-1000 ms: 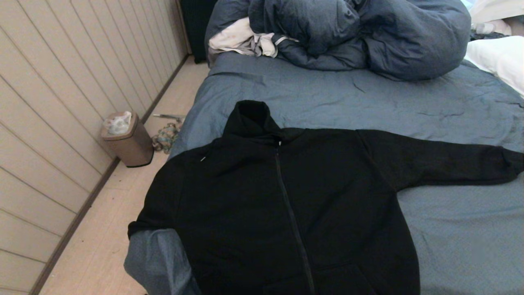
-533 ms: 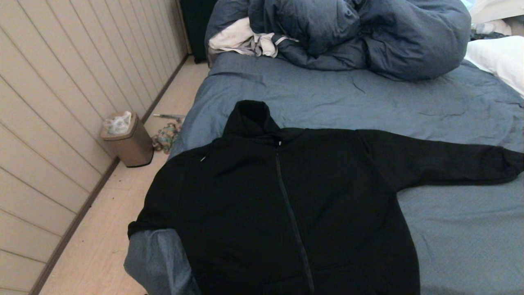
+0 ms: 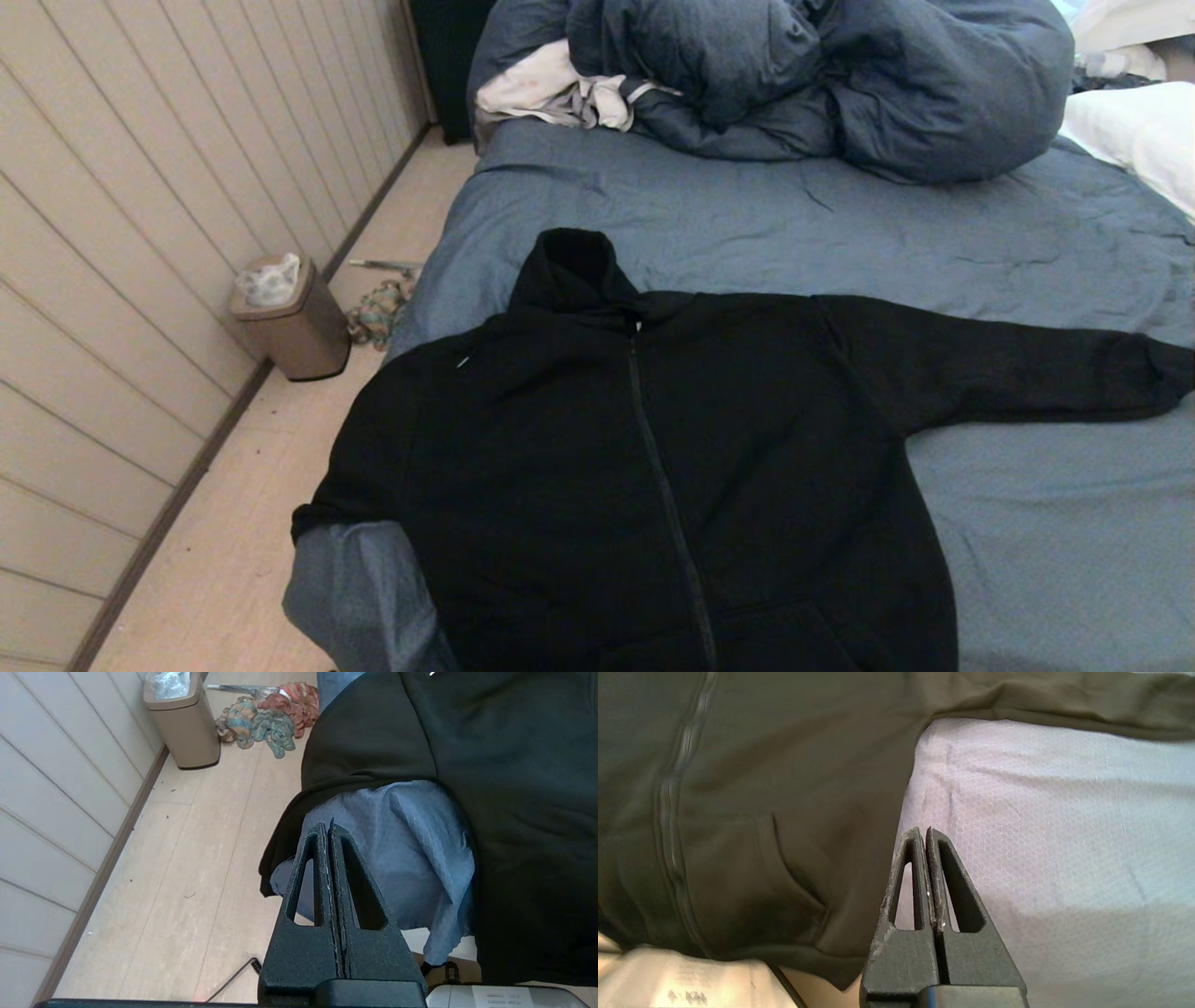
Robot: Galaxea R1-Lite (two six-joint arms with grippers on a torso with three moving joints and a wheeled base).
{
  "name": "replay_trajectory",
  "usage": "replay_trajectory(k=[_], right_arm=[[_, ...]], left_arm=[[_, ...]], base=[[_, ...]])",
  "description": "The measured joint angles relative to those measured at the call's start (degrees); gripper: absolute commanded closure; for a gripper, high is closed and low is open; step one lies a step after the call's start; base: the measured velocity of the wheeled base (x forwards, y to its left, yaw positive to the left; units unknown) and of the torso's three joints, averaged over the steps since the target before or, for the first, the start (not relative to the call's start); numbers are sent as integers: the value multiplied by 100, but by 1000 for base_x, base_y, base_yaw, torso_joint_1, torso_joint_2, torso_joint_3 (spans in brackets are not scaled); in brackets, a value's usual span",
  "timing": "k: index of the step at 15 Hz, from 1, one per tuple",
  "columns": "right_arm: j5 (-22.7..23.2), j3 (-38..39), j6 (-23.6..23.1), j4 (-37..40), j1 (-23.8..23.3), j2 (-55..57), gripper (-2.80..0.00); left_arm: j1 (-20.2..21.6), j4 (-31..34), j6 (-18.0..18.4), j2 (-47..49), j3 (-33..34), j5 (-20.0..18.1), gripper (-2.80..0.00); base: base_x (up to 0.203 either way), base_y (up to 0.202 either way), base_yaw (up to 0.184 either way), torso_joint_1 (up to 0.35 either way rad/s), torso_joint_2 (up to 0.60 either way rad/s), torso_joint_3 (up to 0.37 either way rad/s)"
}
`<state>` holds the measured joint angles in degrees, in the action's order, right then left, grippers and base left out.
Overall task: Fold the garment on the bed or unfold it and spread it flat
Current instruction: Fold the black sweatshirt
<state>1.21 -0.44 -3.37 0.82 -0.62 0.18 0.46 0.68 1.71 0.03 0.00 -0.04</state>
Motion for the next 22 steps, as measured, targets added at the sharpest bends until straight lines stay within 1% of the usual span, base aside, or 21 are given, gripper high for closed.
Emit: replay_trajectory(k=[2,11,14,16,19,22], right_arm=[[-22,28,84,-25,0,-2,0],[-27,44,94,-41,0,0,0],[-17,39,91,-38,-4,-2,0],[-14,35,116,-44,-4,-2,0],[-17,39,105,-49,0,0,0],[-113,44,194,-87,0,2,0]], left_arm=[[-2,-6,-48,-1,0,15,0],[-5,-15,-94,-1,0,19,0],[-5,11,49,-1,0,4,0],[-5,-9,-42,-3,0,-25,0],[-2,-2,-66,-3,0,-6,0],[-2,-9,-92,-1,0,2,0]], base=[[0,0,0,0,0,0],[0,0,0,0,0,0],[0,0,0,0,0,0],[0,0,0,0,0,0],[0,0,0,0,0,0],[0,0,0,0,0,0]])
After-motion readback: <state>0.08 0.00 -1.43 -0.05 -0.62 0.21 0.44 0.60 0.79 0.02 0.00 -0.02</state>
